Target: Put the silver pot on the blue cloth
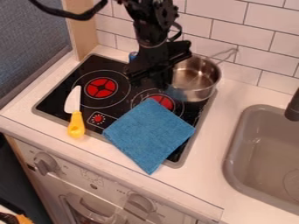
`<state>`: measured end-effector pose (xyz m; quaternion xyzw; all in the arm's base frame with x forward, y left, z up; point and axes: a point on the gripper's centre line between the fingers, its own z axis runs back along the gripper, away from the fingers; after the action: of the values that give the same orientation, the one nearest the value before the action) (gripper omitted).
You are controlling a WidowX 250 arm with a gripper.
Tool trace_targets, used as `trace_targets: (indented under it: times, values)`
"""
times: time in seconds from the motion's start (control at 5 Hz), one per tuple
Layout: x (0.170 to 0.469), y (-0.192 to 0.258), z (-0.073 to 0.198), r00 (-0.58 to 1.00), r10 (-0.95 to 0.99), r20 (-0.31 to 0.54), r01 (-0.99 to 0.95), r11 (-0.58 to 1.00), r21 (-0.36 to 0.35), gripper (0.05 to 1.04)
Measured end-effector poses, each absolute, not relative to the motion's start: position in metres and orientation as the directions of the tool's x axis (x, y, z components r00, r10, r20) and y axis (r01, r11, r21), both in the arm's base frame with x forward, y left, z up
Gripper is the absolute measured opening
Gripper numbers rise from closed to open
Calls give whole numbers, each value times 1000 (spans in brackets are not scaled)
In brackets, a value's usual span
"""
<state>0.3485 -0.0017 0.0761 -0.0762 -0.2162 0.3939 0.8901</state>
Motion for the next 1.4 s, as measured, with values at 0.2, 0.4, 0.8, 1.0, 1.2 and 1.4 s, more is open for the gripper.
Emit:
trace_targets:
  times: [0.2, 0.4, 0.8, 1.0, 1.2, 1.4]
  values:
    - [342, -7, 100, 571, 746, 344, -664, 665, -341, 84]
    - [322, -8, 116, 561, 752, 347, -667, 658, -349, 84]
    - [266, -9, 111, 560, 775, 295, -700, 632, -332, 76]
    - [242, -2, 90, 528, 807, 265, -738, 590, -328, 72]
    - [226, 4, 66, 499, 824, 269, -754, 566, -334, 72]
    - [222, 11, 42, 470, 844, 260, -772, 535, -342, 72]
